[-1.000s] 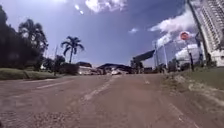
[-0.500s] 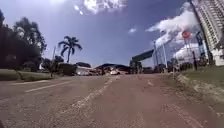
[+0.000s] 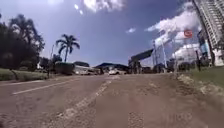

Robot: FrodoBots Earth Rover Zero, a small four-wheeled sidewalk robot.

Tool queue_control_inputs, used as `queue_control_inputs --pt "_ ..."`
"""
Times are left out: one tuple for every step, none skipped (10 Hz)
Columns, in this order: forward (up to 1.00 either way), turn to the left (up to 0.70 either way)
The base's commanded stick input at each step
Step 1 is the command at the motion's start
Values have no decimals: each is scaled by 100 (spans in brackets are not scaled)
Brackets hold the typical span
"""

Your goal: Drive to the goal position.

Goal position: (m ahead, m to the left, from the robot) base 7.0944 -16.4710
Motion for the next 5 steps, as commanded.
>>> queue_control_inputs --pt "70 -35" --pt "70 -12" --pt "70 0" --pt "70 0" --pt "70 0"
